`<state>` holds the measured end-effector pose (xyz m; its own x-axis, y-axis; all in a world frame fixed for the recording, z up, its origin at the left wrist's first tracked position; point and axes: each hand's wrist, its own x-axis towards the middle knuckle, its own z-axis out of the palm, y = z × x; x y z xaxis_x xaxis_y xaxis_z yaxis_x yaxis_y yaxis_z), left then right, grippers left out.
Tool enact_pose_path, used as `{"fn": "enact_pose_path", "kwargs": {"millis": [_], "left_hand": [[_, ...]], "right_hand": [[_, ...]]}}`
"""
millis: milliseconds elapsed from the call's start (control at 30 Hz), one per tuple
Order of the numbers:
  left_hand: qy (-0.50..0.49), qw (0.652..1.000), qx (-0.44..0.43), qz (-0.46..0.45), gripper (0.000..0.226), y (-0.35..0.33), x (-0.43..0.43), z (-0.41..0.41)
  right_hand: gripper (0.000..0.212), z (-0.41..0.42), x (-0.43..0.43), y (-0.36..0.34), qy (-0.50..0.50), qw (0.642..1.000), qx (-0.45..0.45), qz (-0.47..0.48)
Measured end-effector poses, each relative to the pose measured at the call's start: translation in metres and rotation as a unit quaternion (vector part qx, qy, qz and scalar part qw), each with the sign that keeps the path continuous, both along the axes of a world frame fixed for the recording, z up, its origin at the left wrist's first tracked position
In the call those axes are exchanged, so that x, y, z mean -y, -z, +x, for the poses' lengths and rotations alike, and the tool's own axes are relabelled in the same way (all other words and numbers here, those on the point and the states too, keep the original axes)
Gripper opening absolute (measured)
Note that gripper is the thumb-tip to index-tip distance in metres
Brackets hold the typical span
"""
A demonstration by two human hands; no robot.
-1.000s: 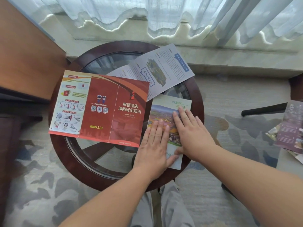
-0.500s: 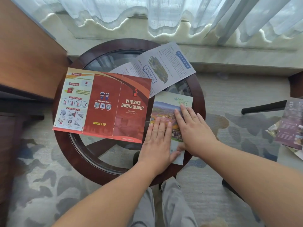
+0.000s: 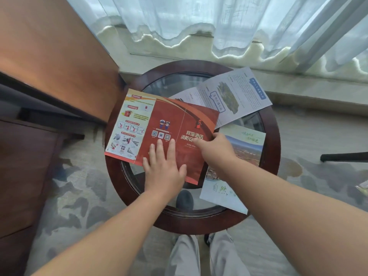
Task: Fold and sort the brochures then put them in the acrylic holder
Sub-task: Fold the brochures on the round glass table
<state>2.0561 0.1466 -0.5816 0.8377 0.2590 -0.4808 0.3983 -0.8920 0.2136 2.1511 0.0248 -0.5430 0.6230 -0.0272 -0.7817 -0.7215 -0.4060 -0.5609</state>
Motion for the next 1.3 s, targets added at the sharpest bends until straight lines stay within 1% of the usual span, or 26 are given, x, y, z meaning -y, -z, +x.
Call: {"fn": "enact_pose_path", "kwargs": {"millis": [67,133,167,267,367,467,533,567,600,667,700,733,767,833,867,900,967,1000,1033,1067,1100,1133,1167,1200,1233,1300], "left_hand": [[-0.008,1.0,0.01,-0.006,0.077,-0.002,-0.003,-0.002],[-0.013,0.999,0.028,-0.019,0.073,-0.007,-0.006,-0.003],[-0.016,0.999,0.043,-0.028,0.072,-0.01,-0.008,-0.002],[-0.043,0.994,0.085,-0.06,0.07,-0.025,-0.013,0.008],[-0.093,0.984,0.105,-0.11,0.076,-0.046,-0.016,0.029],[-0.144,0.961,0.107,-0.208,0.084,-0.069,-0.013,0.049],[-0.18,0.937,0.099,-0.283,0.083,-0.082,-0.008,0.058],[-0.195,0.925,0.098,-0.311,0.077,-0.088,-0.003,0.061],[-0.202,0.917,0.105,-0.329,0.064,-0.092,0.002,0.062],[-0.191,0.919,0.146,-0.314,0.027,-0.098,0.012,0.062],[-0.191,0.918,0.163,-0.305,0.019,-0.1,0.016,0.062],[-0.201,0.913,0.172,-0.311,0.018,-0.102,0.019,0.062],[-0.217,0.901,0.171,-0.335,0.019,-0.102,0.021,0.062],[-0.241,0.875,0.144,-0.396,0.021,-0.1,0.025,0.063],[-0.237,0.875,0.131,-0.401,0.02,-0.099,0.027,0.063],[-0.225,0.885,0.125,-0.387,0.019,-0.097,0.029,0.063],[-0.191,0.918,0.146,-0.316,0.018,-0.093,0.031,0.062],[-0.179,0.932,0.161,-0.272,0.024,-0.09,0.031,0.063],[-0.172,0.941,0.172,-0.235,0.036,-0.088,0.032,0.063],[-0.174,0.945,0.17,-0.217,0.048,-0.086,0.032,0.064],[-0.188,0.943,0.151,-0.229,0.056,-0.086,0.031,0.065],[-0.209,0.933,0.125,-0.266,0.057,-0.085,0.032,0.067],[-0.229,0.918,0.099,-0.309,0.053,-0.083,0.034,0.067],[-0.235,0.909,0.078,-0.336,0.043,-0.08,0.037,0.067],[-0.222,0.913,0.065,-0.336,0.033,-0.075,0.041,0.065],[-0.174,0.937,0.047,-0.3,0.022,-0.065,0.051,0.062]], "right_hand": [[0.039,0.004,-0.004,0.004,0.036,0.999,-0.021,0.015],[0.019,0.005,-0.005,0.006,0.033,0.999,-0.02,0.032],[0.016,0.005,-0.004,0.006,0.032,0.998,-0.019,0.048],[0.021,0.007,0.002,0.0,0.06,0.988,-0.02,0.139],[0.028,0.011,0.014,-0.013,0.085,0.958,-0.048,0.271],[0.039,0.016,0.028,-0.022,0.076,0.913,-0.091,0.391],[0.041,0.017,0.034,-0.027,0.061,0.895,-0.106,0.429],[0.041,0.017,0.035,-0.029,0.057,0.895,-0.107,0.429],[0.04,0.017,0.035,-0.03,0.058,0.901,-0.103,0.418],[0.034,0.015,0.032,-0.032,0.079,0.924,-0.081,0.365],[0.03,0.015,0.031,-0.033,0.095,0.935,-0.065,0.335],[0.029,0.015,0.032,-0.033,0.11,0.941,-0.051,0.315],[0.03,0.014,0.034,-0.033,0.116,0.943,-0.042,0.309],[0.031,0.013,0.039,-0.035,0.111,0.944,-0.033,0.308],[0.03,0.013,0.042,-0.037,0.11,0.945,-0.028,0.306],[0.029,0.013,0.045,-0.038,0.113,0.946,-0.023,0.303],[0.027,0.013,0.048,-0.039,0.129,0.948,-0.017,0.292],[0.028,0.013,0.05,-0.04,0.137,0.948,-0.017,0.287],[0.028,0.014,0.052,-0.04,0.143,0.948,-0.018,0.285],[0.029,0.013,0.055,-0.04,0.147,0.947,-0.023,0.285],[0.03,0.012,0.059,-0.04,0.149,0.946,-0.028,0.287],[0.031,0.011,0.062,-0.04,0.152,0.944,-0.033,0.291],[0.03,0.008,0.065,-0.04,0.155,0.944,-0.04,0.289],[0.029,0.005,0.068,-0.039,0.154,0.949,-0.042,0.272],[0.028,0.001,0.072,-0.037,0.137,0.964,-0.031,0.227],[0.027,-0.005,0.084,-0.028,0.055,0.996,0.033,0.057]]}}
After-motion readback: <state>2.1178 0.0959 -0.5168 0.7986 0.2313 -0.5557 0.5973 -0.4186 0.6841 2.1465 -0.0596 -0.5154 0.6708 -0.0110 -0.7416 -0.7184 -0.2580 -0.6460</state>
